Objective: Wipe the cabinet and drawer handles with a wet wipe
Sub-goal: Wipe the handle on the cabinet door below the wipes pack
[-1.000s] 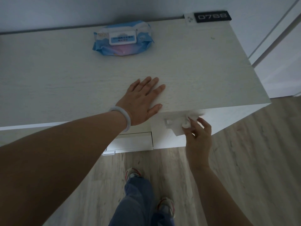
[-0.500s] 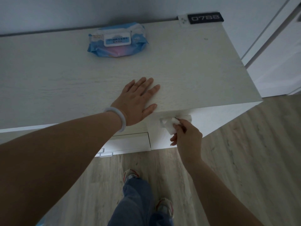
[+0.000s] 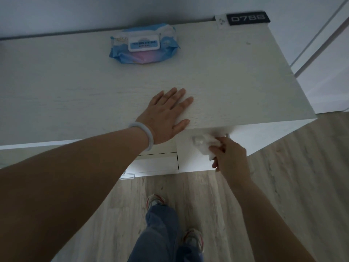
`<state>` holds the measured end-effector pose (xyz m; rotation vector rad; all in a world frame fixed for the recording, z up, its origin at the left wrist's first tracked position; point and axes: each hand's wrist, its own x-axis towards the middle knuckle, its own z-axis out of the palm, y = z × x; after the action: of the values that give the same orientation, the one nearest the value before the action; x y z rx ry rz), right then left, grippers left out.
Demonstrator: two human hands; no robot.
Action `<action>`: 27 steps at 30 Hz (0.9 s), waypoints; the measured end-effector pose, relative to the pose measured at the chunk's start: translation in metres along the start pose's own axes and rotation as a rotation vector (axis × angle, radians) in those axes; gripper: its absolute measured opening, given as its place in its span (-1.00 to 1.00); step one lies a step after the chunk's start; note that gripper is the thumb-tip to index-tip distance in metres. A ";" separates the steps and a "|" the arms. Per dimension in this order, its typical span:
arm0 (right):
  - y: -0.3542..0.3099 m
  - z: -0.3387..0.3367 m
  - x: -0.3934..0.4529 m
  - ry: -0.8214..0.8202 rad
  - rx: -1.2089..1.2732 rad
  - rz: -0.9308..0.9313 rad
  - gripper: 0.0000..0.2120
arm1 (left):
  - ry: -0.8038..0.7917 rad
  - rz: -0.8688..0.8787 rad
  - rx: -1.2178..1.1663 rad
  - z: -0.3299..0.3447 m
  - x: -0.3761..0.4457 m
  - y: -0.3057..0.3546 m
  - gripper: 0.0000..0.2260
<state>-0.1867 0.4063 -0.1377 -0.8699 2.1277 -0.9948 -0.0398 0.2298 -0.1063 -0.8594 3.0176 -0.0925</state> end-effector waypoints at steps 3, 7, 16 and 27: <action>-0.015 0.022 -0.003 -0.146 -0.002 0.017 -0.81 | 0.004 -0.001 0.000 0.001 0.000 0.000 -0.40; -0.021 0.043 -0.008 -0.175 0.056 0.052 -0.85 | -0.005 0.001 -0.008 0.001 0.000 0.000 -0.40; -0.015 0.020 -0.003 -0.168 0.113 0.090 -0.82 | 0.014 0.003 -0.009 0.003 0.000 -0.002 -0.40; 0.015 -0.017 0.012 -0.135 -0.444 -0.191 -0.85 | 0.042 0.008 -0.005 0.006 0.000 -0.002 -0.41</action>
<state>-0.2113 0.4112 -0.1444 -1.3344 2.2125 -0.5334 -0.0392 0.2278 -0.1120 -0.8573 3.0609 -0.1039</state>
